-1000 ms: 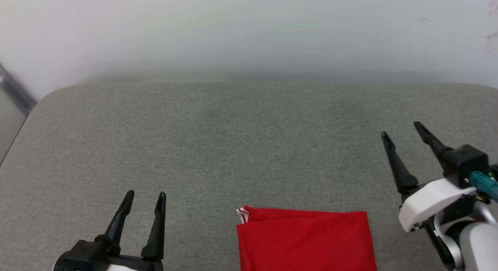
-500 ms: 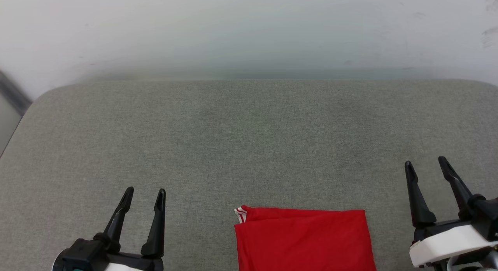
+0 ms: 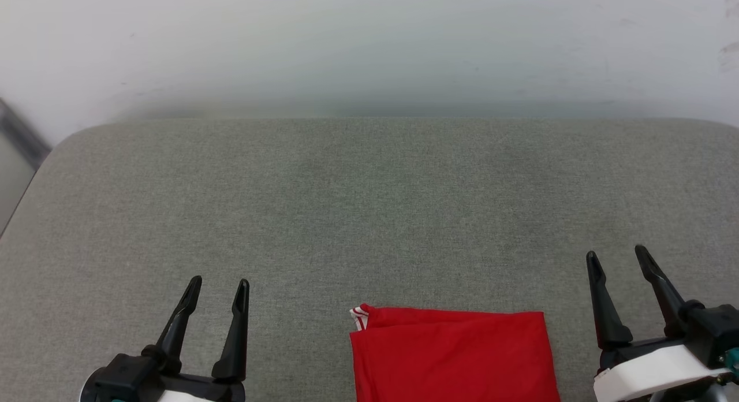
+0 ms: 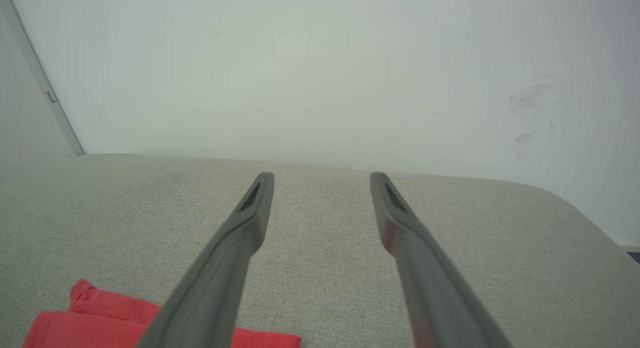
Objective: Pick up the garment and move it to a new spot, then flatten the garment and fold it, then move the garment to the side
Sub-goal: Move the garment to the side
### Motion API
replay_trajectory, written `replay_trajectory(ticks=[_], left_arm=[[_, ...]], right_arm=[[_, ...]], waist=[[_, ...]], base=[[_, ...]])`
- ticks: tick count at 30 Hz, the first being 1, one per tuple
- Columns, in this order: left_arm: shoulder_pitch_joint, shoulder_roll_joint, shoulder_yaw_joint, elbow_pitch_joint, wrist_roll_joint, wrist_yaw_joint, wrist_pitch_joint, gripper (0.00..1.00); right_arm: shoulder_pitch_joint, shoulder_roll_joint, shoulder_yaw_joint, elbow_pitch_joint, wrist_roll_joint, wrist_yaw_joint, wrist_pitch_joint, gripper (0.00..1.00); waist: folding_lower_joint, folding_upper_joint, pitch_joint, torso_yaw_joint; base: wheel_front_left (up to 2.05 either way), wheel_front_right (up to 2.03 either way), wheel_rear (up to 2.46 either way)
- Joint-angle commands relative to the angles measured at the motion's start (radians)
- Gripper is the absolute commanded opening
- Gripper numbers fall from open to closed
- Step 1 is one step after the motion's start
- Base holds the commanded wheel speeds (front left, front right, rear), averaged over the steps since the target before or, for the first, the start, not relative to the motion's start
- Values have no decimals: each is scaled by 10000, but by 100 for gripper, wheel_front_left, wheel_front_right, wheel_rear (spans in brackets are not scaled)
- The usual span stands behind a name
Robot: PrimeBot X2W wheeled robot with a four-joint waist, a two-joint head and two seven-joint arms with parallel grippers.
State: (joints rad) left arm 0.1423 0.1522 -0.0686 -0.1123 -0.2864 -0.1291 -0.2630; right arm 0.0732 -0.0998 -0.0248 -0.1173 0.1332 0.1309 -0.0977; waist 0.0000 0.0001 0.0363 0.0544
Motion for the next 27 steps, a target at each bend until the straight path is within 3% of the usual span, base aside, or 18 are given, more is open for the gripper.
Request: replay_trajectory(ticks=[1,6,12,16,19,23,27], left_arm=[[-24,1,-4,-35,25,-16,-21,100],[-58,43,-14,13,12,-17,-21,100],[-201,73,-59,77,82,-17,-21,100],[-324,34,-125,116,62,-17,-21,100],[-485,15,-244,166,53,-17,-21,100],[-644,-29,-310,238,25,-17,-21,100],[-781,-40,-407,272,16,-17,-21,100]], right_arm=[[134,-12,31,-52,-18,-4,82,100],[121,-514,441,-316,-16,-4,1060,100],[406,-1463,1321,-820,939,-4,4339,100],[658,-1341,1144,-1236,1963,-4,6862,100],[768,-1278,813,-1489,2030,-4,8227,100],[999,-902,529,-1533,1700,-4,9268,100],[959,-452,346,-1257,1615,-4,9650,100]], waist=[[0,-1,28,8],[0,-1,142,34],[0,-1,401,80],[0,-1,632,173],[0,-1,839,335],[0,-1,1083,603],[0,-1,1336,847]], base=[[0,0,0],[0,0,0],[0,0,0],[0,0,0],[0,0,0],[0,0,0],[0,0,0]])
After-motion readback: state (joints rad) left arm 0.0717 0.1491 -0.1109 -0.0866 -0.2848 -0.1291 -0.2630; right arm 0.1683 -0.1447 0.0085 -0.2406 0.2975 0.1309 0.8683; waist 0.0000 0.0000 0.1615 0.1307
